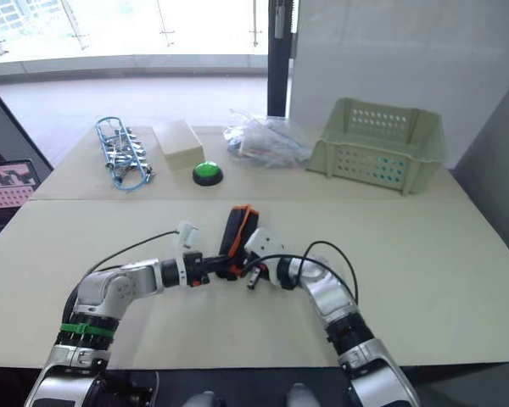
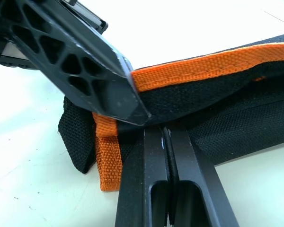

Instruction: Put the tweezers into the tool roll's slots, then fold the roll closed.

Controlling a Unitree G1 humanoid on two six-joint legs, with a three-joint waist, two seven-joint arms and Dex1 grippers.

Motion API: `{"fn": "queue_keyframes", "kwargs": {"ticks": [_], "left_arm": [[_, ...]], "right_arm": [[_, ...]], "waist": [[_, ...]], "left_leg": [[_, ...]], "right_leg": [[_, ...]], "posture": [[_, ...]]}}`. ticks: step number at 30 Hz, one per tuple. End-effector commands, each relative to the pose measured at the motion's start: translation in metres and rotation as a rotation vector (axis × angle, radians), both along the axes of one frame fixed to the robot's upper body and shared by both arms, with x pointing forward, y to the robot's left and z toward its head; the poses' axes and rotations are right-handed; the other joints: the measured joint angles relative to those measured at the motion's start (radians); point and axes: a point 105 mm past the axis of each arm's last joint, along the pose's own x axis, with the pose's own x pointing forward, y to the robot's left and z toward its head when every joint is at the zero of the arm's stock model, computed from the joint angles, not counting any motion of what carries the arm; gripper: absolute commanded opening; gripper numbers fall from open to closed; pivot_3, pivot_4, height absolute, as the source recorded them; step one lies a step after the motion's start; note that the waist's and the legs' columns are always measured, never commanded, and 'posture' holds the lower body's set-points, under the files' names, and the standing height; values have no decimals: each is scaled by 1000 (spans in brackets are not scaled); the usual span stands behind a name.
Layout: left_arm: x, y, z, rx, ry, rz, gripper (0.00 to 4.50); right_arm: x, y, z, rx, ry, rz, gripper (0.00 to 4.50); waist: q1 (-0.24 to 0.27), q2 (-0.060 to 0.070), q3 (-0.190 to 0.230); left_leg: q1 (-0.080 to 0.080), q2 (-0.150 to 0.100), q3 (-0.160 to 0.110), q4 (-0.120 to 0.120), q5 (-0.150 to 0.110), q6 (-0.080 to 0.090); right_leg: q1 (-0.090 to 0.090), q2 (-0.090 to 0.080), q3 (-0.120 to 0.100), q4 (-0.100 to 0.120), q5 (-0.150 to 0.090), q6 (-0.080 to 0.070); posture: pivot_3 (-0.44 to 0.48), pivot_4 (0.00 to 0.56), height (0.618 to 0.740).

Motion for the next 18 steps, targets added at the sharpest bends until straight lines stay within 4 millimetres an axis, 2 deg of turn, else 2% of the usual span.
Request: {"fn": "queue_keyframes", "kwargs": {"ticks": [1, 5, 9, 13, 18], "left_arm": [[-9, 7, -41, 174, 83, -17, 22], [-18, 7, -54, 190, 118, -51, 22], [-20, 3, -60, 198, 124, -57, 22], [-22, 5, -66, 230, 123, -64, 22], [-22, 7, -68, 251, 112, -63, 22]], "right_arm": [[0, -11, 2, -6, 2, -32, 0], [21, -40, 27, 16, -36, -162, 0], [42, -55, 77, 137, -112, -221, 0], [45, -45, 110, 238, -154, -169, 0], [43, -19, 111, 213, -155, -103, 0]], "waist": [[0, 0, -2], [1, 2, -3], [0, 2, -3], [-2, 6, -5], [-2, 6, -6]], "left_leg": [[0, 0, 0, 0, 0, 0], [1, 0, 0, 0, 0, 0], [1, 0, 0, 0, 0, 0], [1, 0, 0, -1, 0, 0], [10, 0, 0, -3, 0, 1]], "right_leg": [[0, 0, 0, 0, 0, 0], [1, 0, 0, 0, 0, 0], [1, 0, 0, 0, 0, 0], [1, 0, 0, 0, 0, 0], [11, 0, 0, -3, 0, 1]], "posture": [[0, 150, 740], [0, 150, 740], [0, 150, 740], [0, 150, 740], [0, 150, 740]]}}
